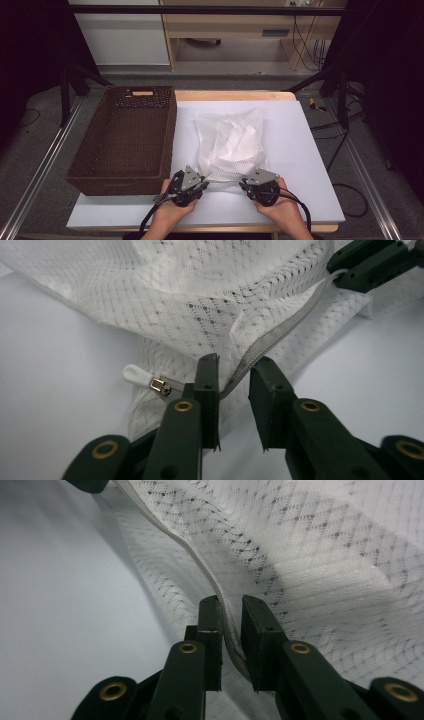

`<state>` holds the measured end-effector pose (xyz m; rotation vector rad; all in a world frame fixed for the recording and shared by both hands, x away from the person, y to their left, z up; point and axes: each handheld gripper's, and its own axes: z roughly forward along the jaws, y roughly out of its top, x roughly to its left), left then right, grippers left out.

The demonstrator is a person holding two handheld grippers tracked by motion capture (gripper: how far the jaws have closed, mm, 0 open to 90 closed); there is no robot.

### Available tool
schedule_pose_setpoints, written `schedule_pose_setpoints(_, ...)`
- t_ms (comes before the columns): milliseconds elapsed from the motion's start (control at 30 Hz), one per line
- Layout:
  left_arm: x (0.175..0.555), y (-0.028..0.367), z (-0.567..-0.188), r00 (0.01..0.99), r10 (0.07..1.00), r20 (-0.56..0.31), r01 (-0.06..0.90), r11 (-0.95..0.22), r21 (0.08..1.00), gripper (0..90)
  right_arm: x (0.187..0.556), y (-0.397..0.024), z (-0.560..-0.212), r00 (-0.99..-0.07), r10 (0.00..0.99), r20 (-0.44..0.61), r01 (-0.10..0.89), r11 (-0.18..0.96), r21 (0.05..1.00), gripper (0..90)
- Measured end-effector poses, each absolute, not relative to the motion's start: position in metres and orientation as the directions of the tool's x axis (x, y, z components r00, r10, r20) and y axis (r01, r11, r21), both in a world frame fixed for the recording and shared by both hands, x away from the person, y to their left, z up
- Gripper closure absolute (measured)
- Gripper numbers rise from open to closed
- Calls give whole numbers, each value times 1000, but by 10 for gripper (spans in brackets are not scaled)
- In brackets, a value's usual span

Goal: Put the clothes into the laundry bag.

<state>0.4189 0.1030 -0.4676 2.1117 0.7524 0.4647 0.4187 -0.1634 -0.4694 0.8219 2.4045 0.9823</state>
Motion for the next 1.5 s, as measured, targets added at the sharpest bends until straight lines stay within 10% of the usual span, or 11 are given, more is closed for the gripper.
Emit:
schedule_pose_setpoints(800, 414, 102, -461, 731, 681, 43, 349, -428, 834, 417, 412, -164, -466, -717, 685, -127, 391, 546, 741, 316)
schedule_pose_setpoints(1500, 413, 103, -456, 719, 694, 19, 355, -391, 849, 226, 401, -185, -440, -665, 743, -73, 347, 394, 851, 112)
